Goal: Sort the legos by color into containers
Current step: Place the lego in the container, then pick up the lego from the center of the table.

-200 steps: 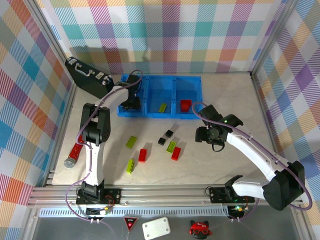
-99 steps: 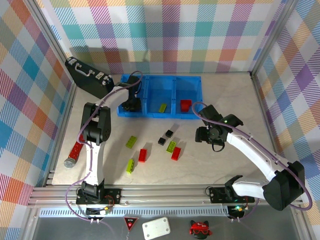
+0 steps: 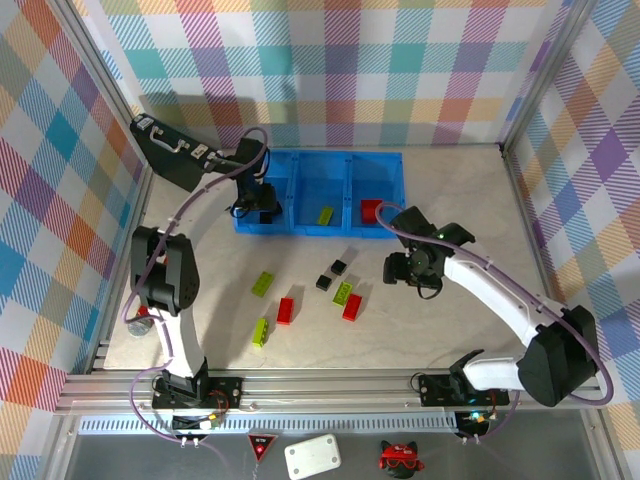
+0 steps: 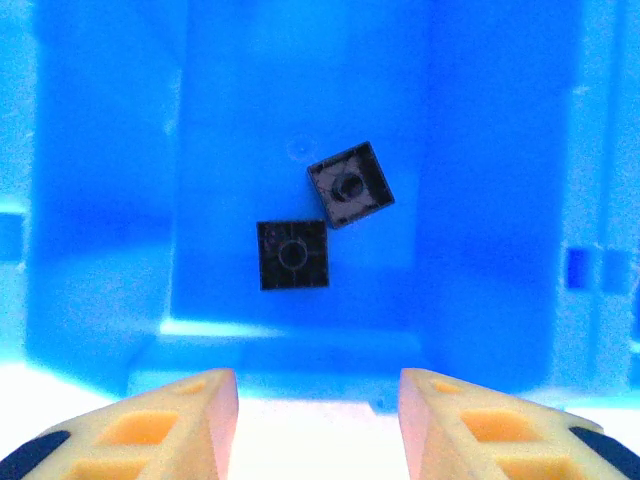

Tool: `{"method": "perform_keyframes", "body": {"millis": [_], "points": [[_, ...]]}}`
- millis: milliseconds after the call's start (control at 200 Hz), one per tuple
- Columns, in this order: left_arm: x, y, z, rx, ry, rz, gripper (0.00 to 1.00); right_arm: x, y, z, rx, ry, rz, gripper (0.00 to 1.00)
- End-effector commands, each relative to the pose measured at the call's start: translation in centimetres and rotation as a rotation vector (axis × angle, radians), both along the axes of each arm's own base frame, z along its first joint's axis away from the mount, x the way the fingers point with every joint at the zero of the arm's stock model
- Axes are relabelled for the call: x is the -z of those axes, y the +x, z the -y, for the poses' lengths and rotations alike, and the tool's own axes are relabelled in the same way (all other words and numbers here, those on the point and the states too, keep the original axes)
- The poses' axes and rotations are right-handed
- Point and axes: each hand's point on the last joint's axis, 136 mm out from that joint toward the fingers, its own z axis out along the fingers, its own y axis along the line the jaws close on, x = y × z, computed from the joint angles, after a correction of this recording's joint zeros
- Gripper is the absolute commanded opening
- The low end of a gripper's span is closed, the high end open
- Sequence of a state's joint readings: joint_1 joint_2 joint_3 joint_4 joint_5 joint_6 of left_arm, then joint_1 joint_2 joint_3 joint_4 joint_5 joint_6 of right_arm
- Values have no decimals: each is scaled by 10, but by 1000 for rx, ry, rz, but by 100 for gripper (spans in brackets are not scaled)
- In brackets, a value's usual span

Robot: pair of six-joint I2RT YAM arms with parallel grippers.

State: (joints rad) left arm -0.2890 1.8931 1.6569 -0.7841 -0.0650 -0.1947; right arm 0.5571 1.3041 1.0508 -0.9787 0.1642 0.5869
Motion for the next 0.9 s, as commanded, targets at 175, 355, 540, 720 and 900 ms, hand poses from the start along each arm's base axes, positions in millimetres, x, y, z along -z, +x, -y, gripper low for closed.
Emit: {"method": "perform_keyframes", "body": {"millis": [175,355,540,720,900], "points": [[-20,-57,-15,4,-26,-37,46,-2,8,-25,-55,40,-3,73],[-23,-91,-21,30,-36,-49,46,2,9,-41,-90,33,-15,72],[-25,-125,-28,70,-25,-69,46,9,10,-62,-198,29,-25,72],[-29,-150,-33,141,-14,-44,47,15,16,-81,-433,22,16,73],[-30,-159,-37,143,-15,27,48,24,26,-95,-642,-13,23,73]]}}
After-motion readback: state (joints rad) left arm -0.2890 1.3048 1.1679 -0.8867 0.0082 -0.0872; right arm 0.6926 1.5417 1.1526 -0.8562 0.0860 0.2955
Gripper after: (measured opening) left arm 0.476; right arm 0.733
